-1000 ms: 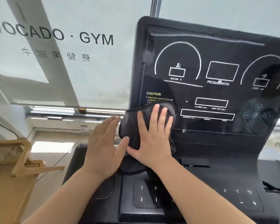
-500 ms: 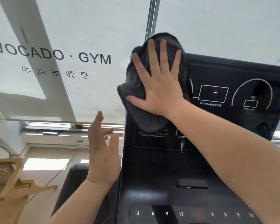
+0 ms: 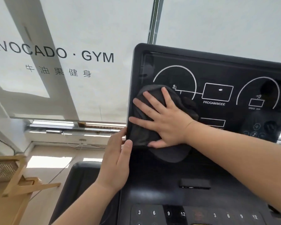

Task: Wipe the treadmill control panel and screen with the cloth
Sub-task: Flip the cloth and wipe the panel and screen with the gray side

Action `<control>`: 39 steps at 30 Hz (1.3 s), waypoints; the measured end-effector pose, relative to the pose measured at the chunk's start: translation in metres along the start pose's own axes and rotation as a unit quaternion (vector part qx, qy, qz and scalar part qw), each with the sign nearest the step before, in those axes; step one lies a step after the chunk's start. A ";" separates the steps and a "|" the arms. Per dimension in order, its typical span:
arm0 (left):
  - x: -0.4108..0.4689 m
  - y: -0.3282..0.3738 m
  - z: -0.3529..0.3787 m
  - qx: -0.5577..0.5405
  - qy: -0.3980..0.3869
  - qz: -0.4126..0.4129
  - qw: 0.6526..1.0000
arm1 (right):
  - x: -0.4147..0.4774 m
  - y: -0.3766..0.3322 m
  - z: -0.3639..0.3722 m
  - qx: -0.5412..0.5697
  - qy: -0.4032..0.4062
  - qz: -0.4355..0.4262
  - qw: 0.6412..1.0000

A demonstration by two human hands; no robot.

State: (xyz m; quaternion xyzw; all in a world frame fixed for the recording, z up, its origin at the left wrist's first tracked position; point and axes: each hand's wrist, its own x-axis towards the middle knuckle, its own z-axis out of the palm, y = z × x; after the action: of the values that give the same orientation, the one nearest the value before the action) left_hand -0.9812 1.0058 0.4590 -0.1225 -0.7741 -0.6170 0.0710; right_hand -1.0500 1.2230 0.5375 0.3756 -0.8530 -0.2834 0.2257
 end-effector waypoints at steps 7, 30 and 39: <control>-0.001 -0.002 -0.003 -0.059 -0.008 -0.037 0.998 | 0.046 0.093 -0.046 -0.013 0.017 0.172 0.985; -0.004 0.000 -0.007 -0.137 -0.009 -0.105 0.985 | 0.006 0.069 -0.028 -0.013 0.011 0.202 0.979; -0.019 0.000 0.009 -0.123 0.110 -0.142 0.976 | 0.058 -0.007 -0.026 0.073 0.030 0.372 0.925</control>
State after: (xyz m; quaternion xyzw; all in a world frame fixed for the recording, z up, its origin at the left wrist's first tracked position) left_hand -0.9624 1.0128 0.4524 0.0492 -0.6896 -0.7207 0.0519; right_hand -1.0667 1.1668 0.5620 0.0555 -0.9426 -0.1047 0.3122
